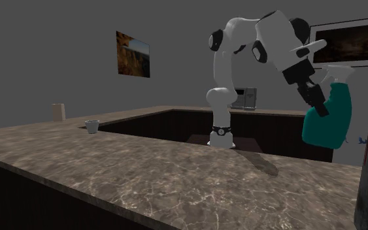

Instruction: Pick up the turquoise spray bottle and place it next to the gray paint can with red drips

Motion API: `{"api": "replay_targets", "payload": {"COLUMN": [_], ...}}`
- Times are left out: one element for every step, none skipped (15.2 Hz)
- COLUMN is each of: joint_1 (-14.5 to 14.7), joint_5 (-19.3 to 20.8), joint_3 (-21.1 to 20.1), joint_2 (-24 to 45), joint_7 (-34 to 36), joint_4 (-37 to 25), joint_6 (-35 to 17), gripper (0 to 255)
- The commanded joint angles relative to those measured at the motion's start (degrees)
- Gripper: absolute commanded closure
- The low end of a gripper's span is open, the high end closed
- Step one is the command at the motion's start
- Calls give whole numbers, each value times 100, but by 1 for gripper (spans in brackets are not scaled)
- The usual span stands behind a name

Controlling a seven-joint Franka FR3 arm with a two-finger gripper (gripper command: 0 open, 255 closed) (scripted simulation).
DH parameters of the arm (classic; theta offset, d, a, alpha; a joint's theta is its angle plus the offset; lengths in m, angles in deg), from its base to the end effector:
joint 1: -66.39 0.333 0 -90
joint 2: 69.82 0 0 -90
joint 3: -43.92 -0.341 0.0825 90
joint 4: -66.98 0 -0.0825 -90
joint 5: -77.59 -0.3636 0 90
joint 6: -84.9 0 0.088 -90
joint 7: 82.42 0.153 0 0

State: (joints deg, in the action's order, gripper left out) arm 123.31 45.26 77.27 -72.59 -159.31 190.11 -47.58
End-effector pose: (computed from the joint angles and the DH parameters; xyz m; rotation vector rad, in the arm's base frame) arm 0.4887 0.2417 0.4374 -2.0985 -1.7780 -0.5435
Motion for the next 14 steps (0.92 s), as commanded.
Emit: {"api": "replay_targets", "payload": {"joint_1": [5, 8, 11, 14, 16, 17, 18, 18, 18, 16, 14, 10, 6, 0], "joint_5": [-123, -188, -256, -325, -397, -471, -546, -624, -704, -786, -870, -955, -1042, -1131], "joint_3": [10, 12, 14, 15, 16, 15, 13, 12, 8, 3, -2, -9, -18, -27], "joint_2": [75, 116, 159, 203, 249, 296, 344, 394, 444, 496, 550, 604, 660, 717], "joint_7": [-134, -200, -268, -337, -407, -479, -552, -627, -703, -781, -859, -939, -1020, -1102], "joint_4": [74, 108, 139, 169, 198, 225, 251, 275, 297, 318, 337, 355, 372, 387], "joint_6": [-104, -154, -202, -250, -296, -341, -385, -428, -470, -510, -549, -587, -623, -658], "gripper": [255, 255, 255, 255, 255, 255, 255, 255, 255, 255, 255, 255, 255, 255]}}
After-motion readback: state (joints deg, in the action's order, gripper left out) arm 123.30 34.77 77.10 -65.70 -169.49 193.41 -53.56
